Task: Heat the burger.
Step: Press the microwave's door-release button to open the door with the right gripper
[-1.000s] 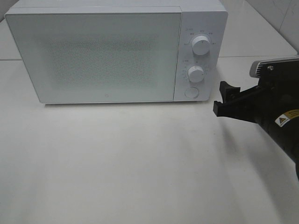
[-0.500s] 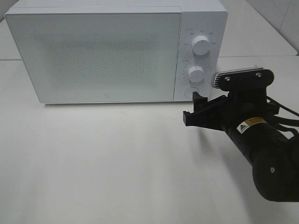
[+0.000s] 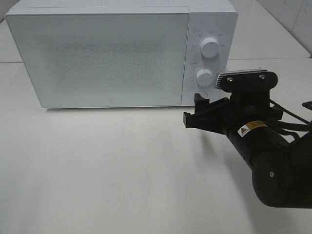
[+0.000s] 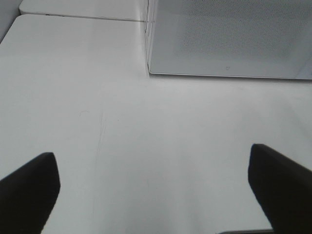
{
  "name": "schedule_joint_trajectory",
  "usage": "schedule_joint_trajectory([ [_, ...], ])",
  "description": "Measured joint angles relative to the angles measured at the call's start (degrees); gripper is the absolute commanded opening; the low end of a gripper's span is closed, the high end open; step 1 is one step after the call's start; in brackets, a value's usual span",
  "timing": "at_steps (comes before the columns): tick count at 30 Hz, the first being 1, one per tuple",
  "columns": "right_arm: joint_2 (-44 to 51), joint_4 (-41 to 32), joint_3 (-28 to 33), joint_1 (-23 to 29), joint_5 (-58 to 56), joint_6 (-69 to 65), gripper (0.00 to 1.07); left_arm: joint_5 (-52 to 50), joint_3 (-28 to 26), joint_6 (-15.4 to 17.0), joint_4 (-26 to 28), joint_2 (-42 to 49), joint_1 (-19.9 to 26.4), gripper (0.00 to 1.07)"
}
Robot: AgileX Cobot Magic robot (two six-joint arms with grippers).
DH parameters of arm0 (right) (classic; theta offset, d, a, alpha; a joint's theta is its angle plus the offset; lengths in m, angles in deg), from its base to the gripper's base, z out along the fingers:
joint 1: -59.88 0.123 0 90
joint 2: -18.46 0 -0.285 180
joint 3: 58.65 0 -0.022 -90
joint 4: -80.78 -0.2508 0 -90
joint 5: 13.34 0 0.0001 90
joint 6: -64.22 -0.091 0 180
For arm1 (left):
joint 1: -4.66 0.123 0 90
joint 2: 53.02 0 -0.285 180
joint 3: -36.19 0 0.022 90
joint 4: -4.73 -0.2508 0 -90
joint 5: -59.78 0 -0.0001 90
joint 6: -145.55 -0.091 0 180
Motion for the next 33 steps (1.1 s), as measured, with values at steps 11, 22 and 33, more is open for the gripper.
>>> schedule_joint_trajectory([
  [11,0.0,0.0,0.0,0.0,0.0,-26.7,0.75,0.0,0.0,0.0,0.0,0.0,0.0,0.99],
  [22,0.0,-0.06,0.0,0.0,0.0,-60.1,0.52,0.0,0.0,0.0,0.0,0.0,0.0,0.99],
  [33,0.0,-0.11,0.0,0.0,-0.46,-83.94,0.12,0.0,0.0,0.0,0.0,0.0,0.0,0.99],
])
